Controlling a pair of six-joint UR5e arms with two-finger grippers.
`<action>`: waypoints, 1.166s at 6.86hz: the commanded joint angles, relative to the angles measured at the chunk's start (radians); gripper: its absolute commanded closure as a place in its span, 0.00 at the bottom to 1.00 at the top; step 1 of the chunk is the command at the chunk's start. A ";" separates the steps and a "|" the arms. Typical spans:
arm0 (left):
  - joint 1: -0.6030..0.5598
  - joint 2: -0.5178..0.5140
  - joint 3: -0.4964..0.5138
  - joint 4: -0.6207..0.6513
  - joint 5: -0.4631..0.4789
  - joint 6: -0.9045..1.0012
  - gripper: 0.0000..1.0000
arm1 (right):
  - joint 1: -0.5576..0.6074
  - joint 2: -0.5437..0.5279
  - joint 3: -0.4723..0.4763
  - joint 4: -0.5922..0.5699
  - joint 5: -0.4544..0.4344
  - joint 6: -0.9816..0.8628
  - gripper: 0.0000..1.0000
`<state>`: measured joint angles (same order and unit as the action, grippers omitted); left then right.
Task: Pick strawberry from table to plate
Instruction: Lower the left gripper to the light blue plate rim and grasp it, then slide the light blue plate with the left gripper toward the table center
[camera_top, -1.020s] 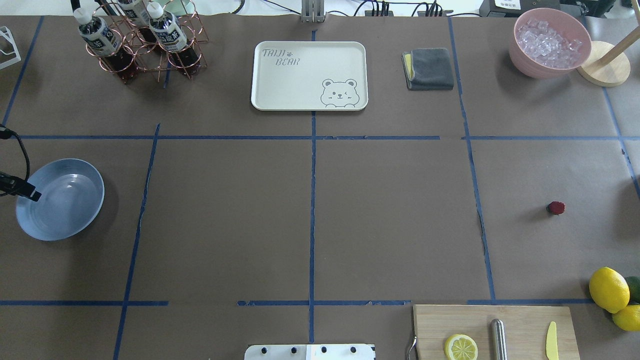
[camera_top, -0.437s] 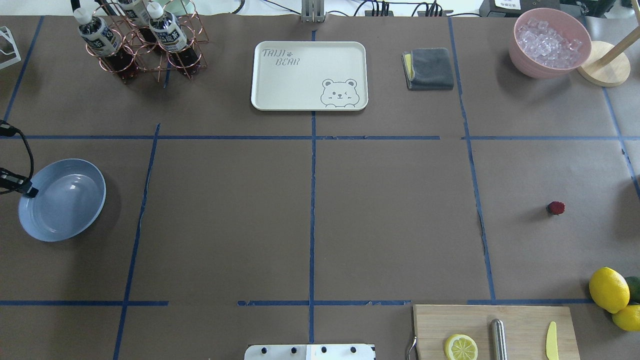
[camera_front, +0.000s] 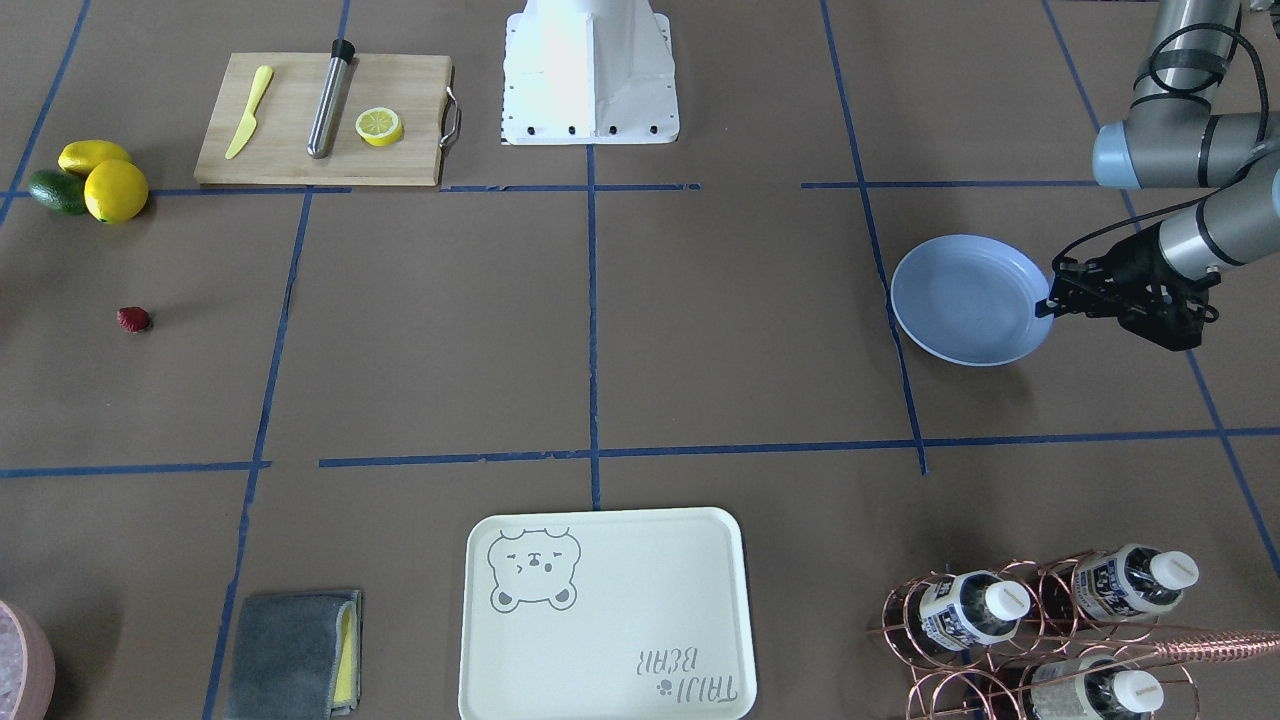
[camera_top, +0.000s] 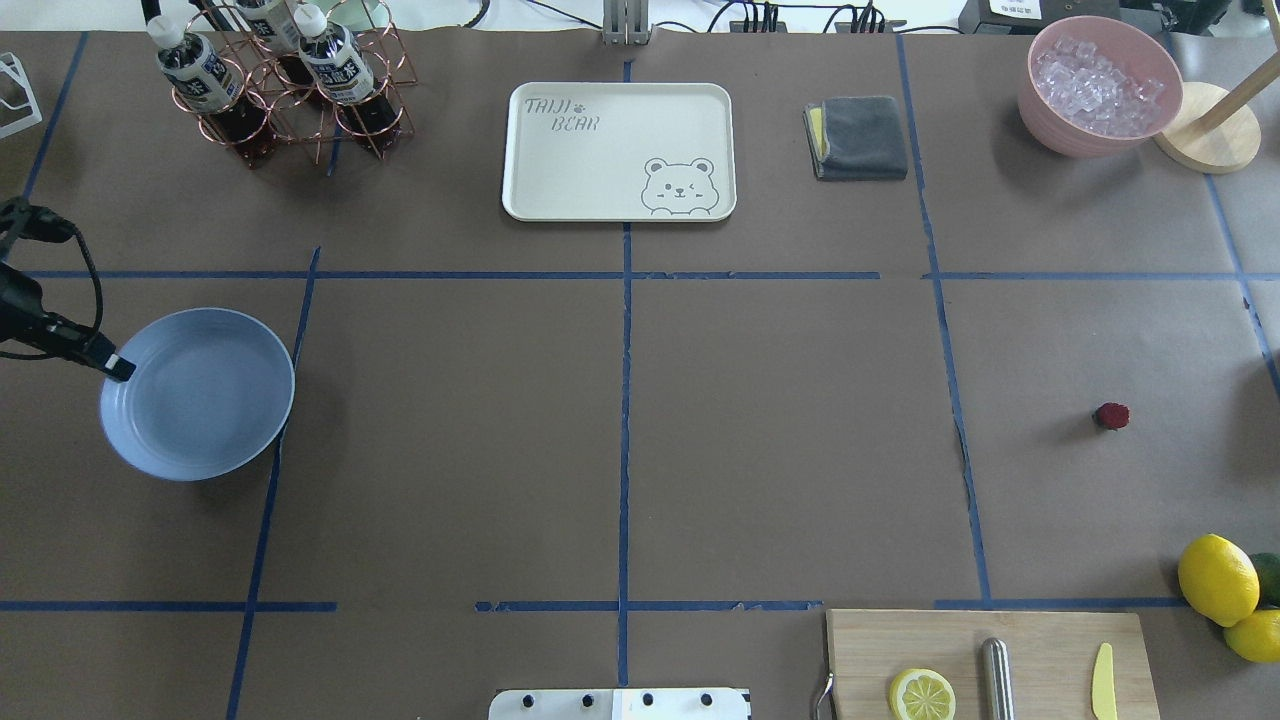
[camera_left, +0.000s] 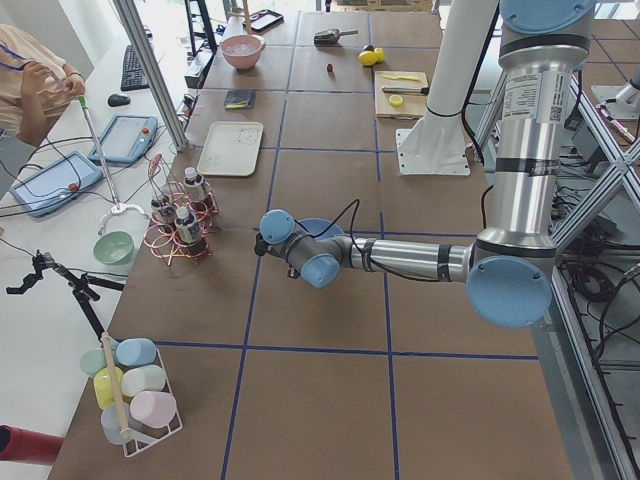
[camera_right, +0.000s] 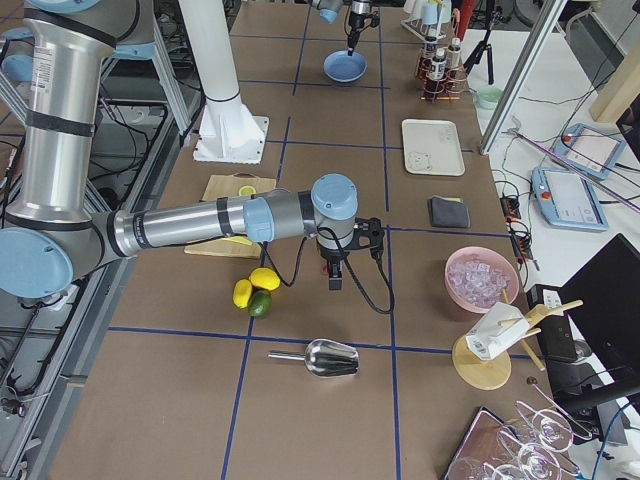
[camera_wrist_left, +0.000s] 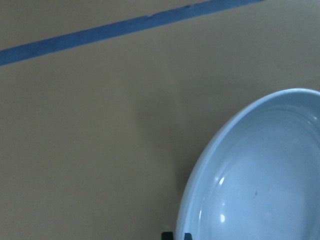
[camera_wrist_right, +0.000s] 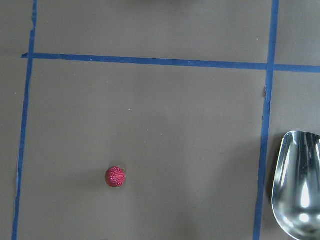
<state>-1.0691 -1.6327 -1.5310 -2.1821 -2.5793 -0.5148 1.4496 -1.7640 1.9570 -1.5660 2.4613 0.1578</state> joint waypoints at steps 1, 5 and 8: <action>0.001 -0.117 -0.070 -0.007 -0.047 -0.290 1.00 | 0.000 0.000 -0.004 0.000 0.030 0.000 0.00; 0.336 -0.410 -0.054 -0.018 0.193 -0.742 1.00 | 0.000 0.000 -0.006 0.000 0.028 0.000 0.00; 0.440 -0.476 0.026 -0.021 0.353 -0.783 1.00 | 0.000 0.000 -0.006 0.000 0.031 0.000 0.00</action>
<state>-0.6671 -2.0898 -1.5322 -2.2012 -2.2764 -1.2894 1.4496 -1.7641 1.9512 -1.5662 2.4915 0.1580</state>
